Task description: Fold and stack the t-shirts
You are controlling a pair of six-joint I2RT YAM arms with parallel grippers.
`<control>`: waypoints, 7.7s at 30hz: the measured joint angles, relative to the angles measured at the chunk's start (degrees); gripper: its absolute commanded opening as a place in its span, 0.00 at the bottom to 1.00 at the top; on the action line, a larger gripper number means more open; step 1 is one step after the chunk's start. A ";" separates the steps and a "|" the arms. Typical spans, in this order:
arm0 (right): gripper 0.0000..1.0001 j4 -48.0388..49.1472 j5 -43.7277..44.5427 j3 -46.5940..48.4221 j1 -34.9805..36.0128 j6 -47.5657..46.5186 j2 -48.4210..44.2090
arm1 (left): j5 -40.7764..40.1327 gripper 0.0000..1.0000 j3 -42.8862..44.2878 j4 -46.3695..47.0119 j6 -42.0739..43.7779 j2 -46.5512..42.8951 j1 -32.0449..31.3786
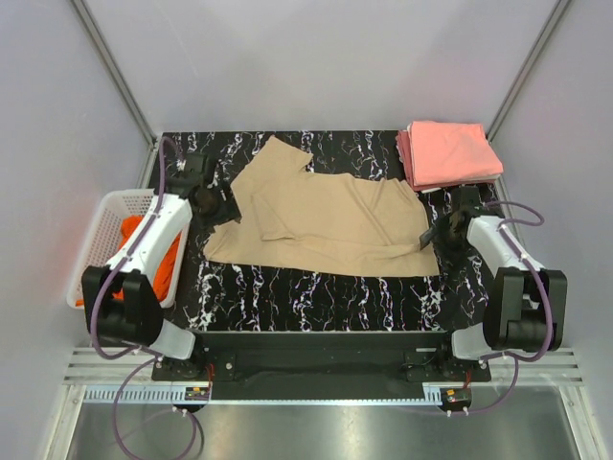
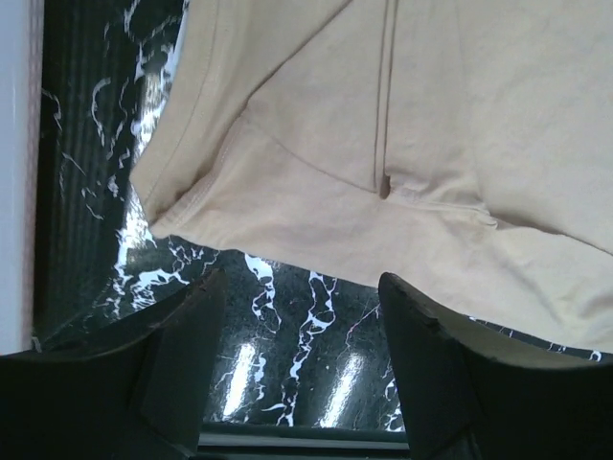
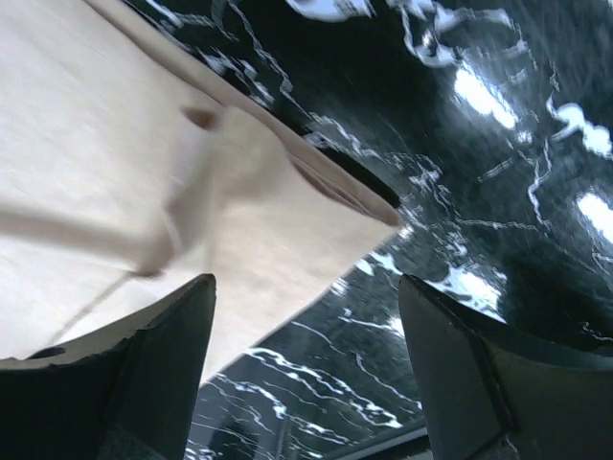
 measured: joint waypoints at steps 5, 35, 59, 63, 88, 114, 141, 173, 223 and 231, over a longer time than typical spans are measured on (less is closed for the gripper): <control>0.80 1.31 -2.34 -6.60 0.04 0.00 -2.08 | -0.26 0.84 -14.43 7.32 -5.70 -5.57 0.24; 0.00 9.25 -4.90 -9.25 -0.96 -1.53 3.43 | -9.20 0.84 -30.51 26.10 -17.62 -6.69 4.26; 0.00 8.70 -5.88 -8.66 -11.63 -4.94 0.48 | -12.33 0.74 -28.46 13.75 -18.58 -22.03 -7.06; 0.00 8.72 -7.08 -8.66 -11.65 -5.51 0.48 | -12.31 0.72 -33.86 13.86 -20.50 -21.03 -9.88; 0.00 8.98 -8.28 -8.63 -11.65 -7.69 3.04 | -17.27 0.70 -37.53 22.97 -25.57 -8.85 -9.66; 0.00 2.73 -13.49 6.91 -11.65 -8.31 7.76 | -17.00 0.00 -13.51 19.15 -19.63 0.74 -7.72; 0.00 -3.34 -7.76 -14.03 -11.65 -2.64 -21.62 | -9.11 0.00 -43.95 4.26 -27.58 -45.79 -6.60; 0.93 1.92 -12.46 1.86 -6.62 -8.83 -18.86 | -4.52 0.72 1.33 22.23 1.38 4.59 -3.61; 0.70 10.60 -9.53 9.33 -1.77 -13.53 5.16 | 9.55 0.00 28.26 29.70 0.35 44.89 2.01; 0.55 13.44 -4.50 19.28 -1.60 -14.03 20.17 | 11.02 0.00 15.30 32.13 -1.31 27.76 2.01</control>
